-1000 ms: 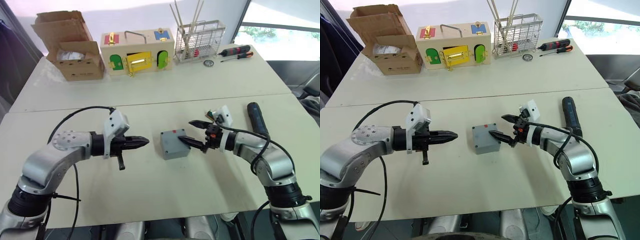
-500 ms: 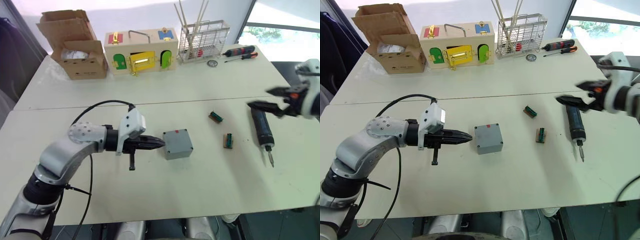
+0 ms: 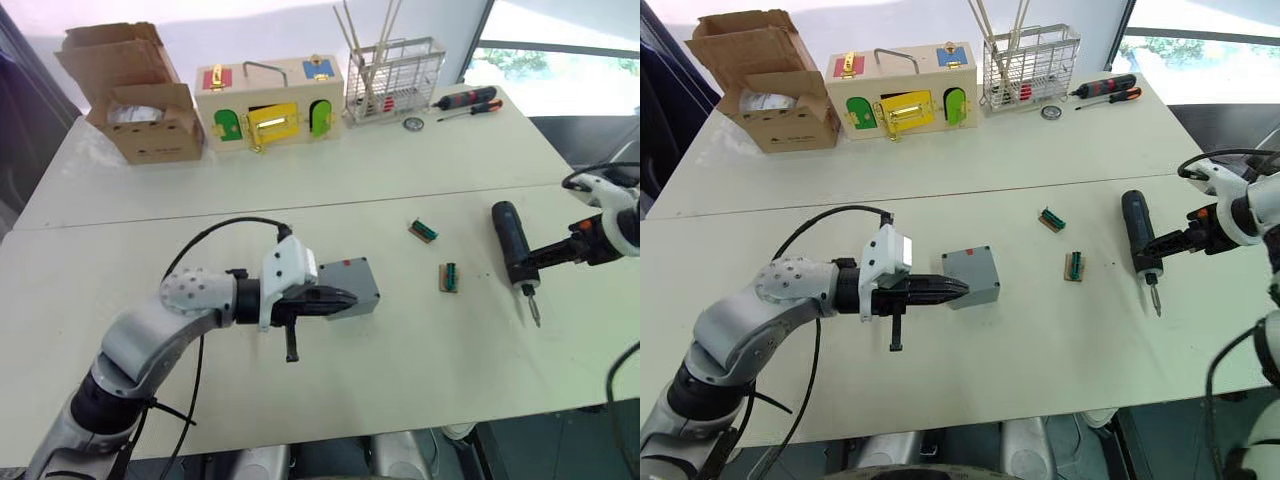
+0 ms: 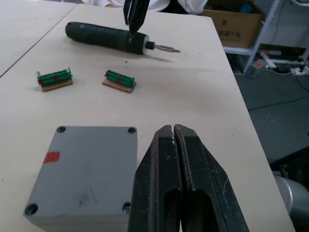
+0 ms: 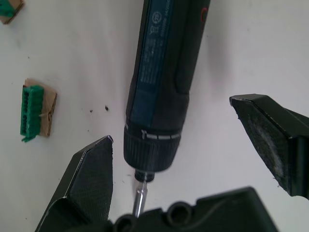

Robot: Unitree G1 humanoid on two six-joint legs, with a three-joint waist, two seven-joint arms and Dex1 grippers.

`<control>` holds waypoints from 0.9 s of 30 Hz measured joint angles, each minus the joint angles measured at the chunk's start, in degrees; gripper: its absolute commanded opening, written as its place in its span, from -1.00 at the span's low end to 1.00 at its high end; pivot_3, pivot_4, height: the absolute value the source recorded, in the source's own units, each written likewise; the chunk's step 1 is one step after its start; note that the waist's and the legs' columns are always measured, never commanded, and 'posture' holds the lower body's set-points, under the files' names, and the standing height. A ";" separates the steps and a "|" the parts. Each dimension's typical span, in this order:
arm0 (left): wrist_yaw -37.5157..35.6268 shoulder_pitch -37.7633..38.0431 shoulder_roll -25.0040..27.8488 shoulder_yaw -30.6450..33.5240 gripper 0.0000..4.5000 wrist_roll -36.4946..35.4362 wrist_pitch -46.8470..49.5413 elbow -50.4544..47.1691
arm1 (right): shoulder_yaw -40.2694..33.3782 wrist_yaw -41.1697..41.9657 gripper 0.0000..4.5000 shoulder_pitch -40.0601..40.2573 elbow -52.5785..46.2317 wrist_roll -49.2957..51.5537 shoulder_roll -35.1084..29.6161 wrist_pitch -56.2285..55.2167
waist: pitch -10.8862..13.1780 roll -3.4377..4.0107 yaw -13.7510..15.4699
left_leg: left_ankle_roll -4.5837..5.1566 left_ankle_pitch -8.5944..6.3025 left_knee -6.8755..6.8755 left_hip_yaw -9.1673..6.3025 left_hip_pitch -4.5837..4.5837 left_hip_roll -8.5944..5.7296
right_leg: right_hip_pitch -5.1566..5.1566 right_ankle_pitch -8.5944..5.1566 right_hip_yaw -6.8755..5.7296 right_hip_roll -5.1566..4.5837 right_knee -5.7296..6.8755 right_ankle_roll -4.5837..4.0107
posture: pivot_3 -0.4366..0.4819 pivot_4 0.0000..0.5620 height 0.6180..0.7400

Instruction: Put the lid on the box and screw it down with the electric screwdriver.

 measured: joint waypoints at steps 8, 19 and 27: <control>4.86 2.83 -0.15 0.14 -1.00 -0.55 1.22 -2.22 | 0.03 0.67 0.99 -3.45 14.95 -7.96 7.03 -5.71 | -0.01 0.01 0.08 | -0.04 0.02 0.01 -0.07 -0.01 -0.04 | 0.02 0.00 -0.01 -0.01 0.00 -0.01 | -0.05 -0.47 0.99; 6.59 3.09 -0.03 0.07 -1.00 -0.62 1.47 -2.31 | -2.58 -1.02 -0.22 -4.71 20.19 -14.80 10.61 -10.26 | -0.09 -0.10 -0.10 | -0.07 0.02 0.00 -0.09 0.05 -0.05 | 0.06 0.00 -0.03 0.04 0.03 -0.01 | -0.05 -0.47 0.99; 6.32 3.36 1.40 0.22 -1.00 -0.63 2.26 -2.24 | -4.02 -0.39 -0.22 -4.15 21.14 -17.76 10.58 -12.93 | -0.17 -0.22 0.03 | -0.07 0.02 0.01 -0.14 0.07 -0.06 | 0.14 0.00 -0.06 0.04 0.01 -0.01 | -0.05 -0.47 0.99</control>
